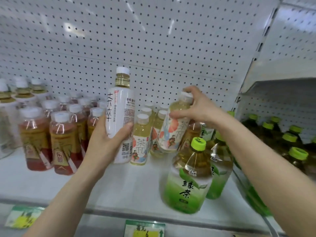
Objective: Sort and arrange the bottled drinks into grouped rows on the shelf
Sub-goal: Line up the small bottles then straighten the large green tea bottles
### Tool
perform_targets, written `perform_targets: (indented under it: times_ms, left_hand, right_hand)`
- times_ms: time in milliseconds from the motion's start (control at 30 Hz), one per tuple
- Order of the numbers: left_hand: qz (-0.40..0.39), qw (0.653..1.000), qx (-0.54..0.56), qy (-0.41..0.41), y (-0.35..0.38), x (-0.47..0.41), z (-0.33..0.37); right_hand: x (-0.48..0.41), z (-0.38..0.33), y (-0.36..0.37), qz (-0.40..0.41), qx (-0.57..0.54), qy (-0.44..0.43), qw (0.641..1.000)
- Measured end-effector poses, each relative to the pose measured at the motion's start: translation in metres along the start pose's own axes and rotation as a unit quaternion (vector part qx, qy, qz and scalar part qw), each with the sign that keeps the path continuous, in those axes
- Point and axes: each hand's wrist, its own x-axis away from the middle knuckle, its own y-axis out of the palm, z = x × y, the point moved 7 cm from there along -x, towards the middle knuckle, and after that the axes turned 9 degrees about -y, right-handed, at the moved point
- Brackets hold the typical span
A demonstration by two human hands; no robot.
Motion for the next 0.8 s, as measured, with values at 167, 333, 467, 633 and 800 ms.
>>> perform_targets:
  times_ms: [167,333,467,633,800]
  left_hand:
    - [-0.041,0.999,0.001,-0.015,-0.006,-0.007,-0.017]
    - [-0.068,0.996,-0.008,-0.048,-0.003,-0.01,-0.038]
    - [-0.07,0.995,0.001,-0.068,0.004,-0.011,-0.05]
    - [-0.082,0.994,-0.003,-0.071,0.01,-0.009,-0.053]
    - [-0.087,0.994,0.002,-0.065,0.015,-0.006,-0.052]
  right_hand:
    - [-0.017,0.015,0.062,-0.118,0.141,-0.016,0.983]
    - [-0.022,0.025,0.078,-0.168,0.171,-0.011,0.971]
    - [-0.026,0.021,0.078,-0.176,0.146,-0.034,0.973]
    - [-0.027,0.021,0.081,-0.179,0.156,-0.063,0.969]
    - [-0.032,0.033,0.004,-0.032,0.214,-0.051,0.975]
